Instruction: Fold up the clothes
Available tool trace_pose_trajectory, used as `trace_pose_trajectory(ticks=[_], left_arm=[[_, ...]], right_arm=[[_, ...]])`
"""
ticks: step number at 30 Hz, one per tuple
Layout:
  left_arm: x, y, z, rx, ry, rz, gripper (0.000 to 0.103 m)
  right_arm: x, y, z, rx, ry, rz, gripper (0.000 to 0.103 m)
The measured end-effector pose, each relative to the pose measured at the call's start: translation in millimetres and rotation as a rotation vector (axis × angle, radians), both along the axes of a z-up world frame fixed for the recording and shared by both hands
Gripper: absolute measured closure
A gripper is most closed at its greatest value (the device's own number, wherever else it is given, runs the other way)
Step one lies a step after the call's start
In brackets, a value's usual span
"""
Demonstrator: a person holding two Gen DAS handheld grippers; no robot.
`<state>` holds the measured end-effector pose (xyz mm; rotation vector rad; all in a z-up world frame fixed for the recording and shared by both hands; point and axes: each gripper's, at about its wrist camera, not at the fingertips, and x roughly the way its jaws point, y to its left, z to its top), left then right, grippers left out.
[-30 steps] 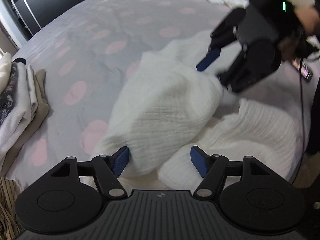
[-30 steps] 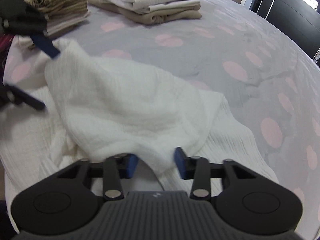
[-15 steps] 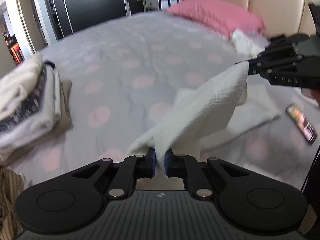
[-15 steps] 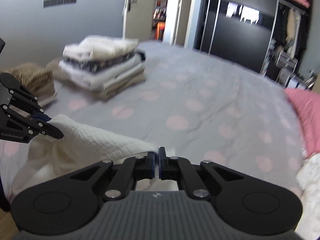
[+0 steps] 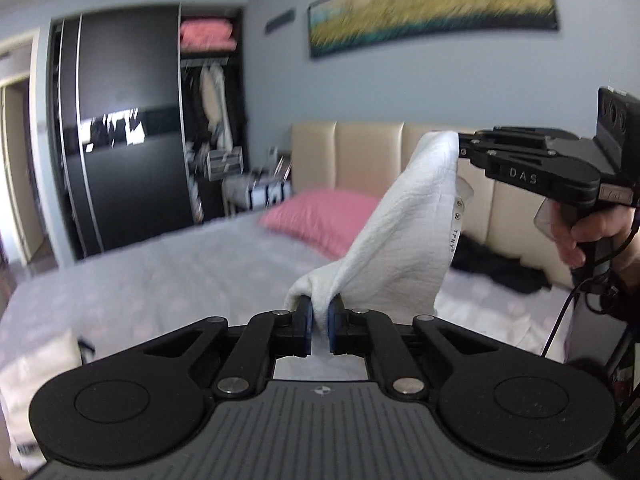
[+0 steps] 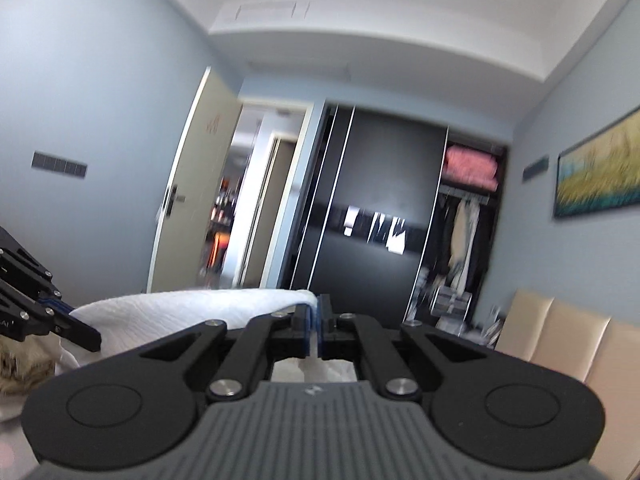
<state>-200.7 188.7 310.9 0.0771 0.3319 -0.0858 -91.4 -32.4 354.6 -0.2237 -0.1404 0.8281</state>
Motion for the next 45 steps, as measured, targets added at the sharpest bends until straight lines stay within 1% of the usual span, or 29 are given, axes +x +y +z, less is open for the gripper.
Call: trace_pose_trajectory(ticks=[3, 5, 7, 8, 10, 12, 17, 19, 21, 24, 27, 29, 30, 31, 32, 34, 35, 36, 39, 41, 43, 45], left_arm=[[-15.3, -5.5, 32.9, -0.018, -0.075, -0.042, 0.098], [-18.5, -6.4, 43.2, -0.038, -0.090, -0.080, 0.098], [-12.3, -4.6, 38.3, -0.057, -0.065, -0.097, 0.098], [-6.4, -2.1, 28.5, -0.068, -0.034, -0.097, 0.098], [6.8, 3.9, 4.4, -0.090, 0.039, -0.091, 0.098], [20.7, 15.2, -32.1, -0.129, 0.134, -0.085, 0.098], [63.3, 46.4, -157.3, -0.247, 0.401, -0.057, 0.098], [78.9, 64.3, -200.0, -0.293, 0.485, -0.034, 0.098], [94.1, 82.7, -241.4, -0.338, 0.564, -0.010, 0.098], [111.3, 104.8, -286.2, -0.368, 0.637, 0.035, 0.098], [127.2, 125.5, -310.8, -0.389, 0.661, 0.081, 0.098], [127.2, 128.3, -317.2, -0.400, 0.651, 0.113, 0.097], [128.4, 128.5, -319.0, -0.408, 0.642, 0.129, 0.096], [130.5, 131.1, -320.3, -0.417, 0.632, 0.142, 0.095], [131.8, 131.3, -319.2, -0.422, 0.618, 0.156, 0.093], [133.3, 129.5, -315.7, -0.430, 0.587, 0.183, 0.078], [134.6, 127.4, -312.3, -0.424, 0.571, 0.194, 0.076], [136.9, 123.9, -308.7, -0.406, 0.553, 0.199, 0.073], [138.9, 110.7, -297.5, -0.340, 0.513, 0.208, 0.058], [137.2, 99.8, -290.2, -0.308, 0.495, 0.198, 0.057], [137.0, 86.2, -286.7, -0.276, 0.509, 0.163, 0.056], [139.4, 68.9, -288.2, -0.220, 0.528, 0.121, 0.054]], right_arm=[[-19.7, -15.9, 32.2, 0.061, -0.061, -0.002, 0.100], [-26.6, -22.0, 43.3, 0.089, -0.078, 0.001, 0.100], [-27.1, -21.1, 43.4, 0.083, -0.070, 0.004, 0.100], [-24.0, -18.0, 38.3, 0.068, -0.052, 0.006, 0.100], [-12.7, -8.8, 20.2, 0.024, 0.017, 0.014, 0.100], [3.4, 2.6, -9.5, -0.037, 0.111, 0.020, 0.100], [51.7, 39.5, -121.3, -0.239, 0.364, 0.043, 0.100], [72.7, 56.7, -168.9, -0.315, 0.456, 0.048, 0.100], [91.6, 73.7, -210.2, -0.369, 0.531, 0.050, 0.100], [120.9, 97.6, -261.1, -0.422, 0.624, 0.046, 0.100], [146.3, 115.6, -293.4, -0.425, 0.677, 0.056, 0.100], [154.8, 122.7, -312.9, -0.424, 0.706, 0.065, 0.099], [156.9, 124.6, -321.4, -0.423, 0.721, 0.069, 0.096], [163.0, 127.1, -326.3, -0.422, 0.739, 0.067, 0.091], [168.5, 129.3, -327.2, -0.419, 0.752, 0.059, 0.089], [175.9, 128.4, -325.9, -0.399, 0.757, 0.052, 0.069], [178.0, 126.0, -323.7, -0.384, 0.760, 0.048, 0.066], [180.1, 123.6, -321.5, -0.368, 0.763, 0.044, 0.065], [184.2, 113.1, -316.2, -0.339, 0.778, 0.026, 0.064], [186.5, 105.8, -316.9, -0.343, 0.796, -0.003, 0.064], [188.8, 99.8, -320.9, -0.358, 0.819, -0.034, 0.064], [190.6, 95.7, -329.4, -0.386, 0.851, -0.064, 0.064]])
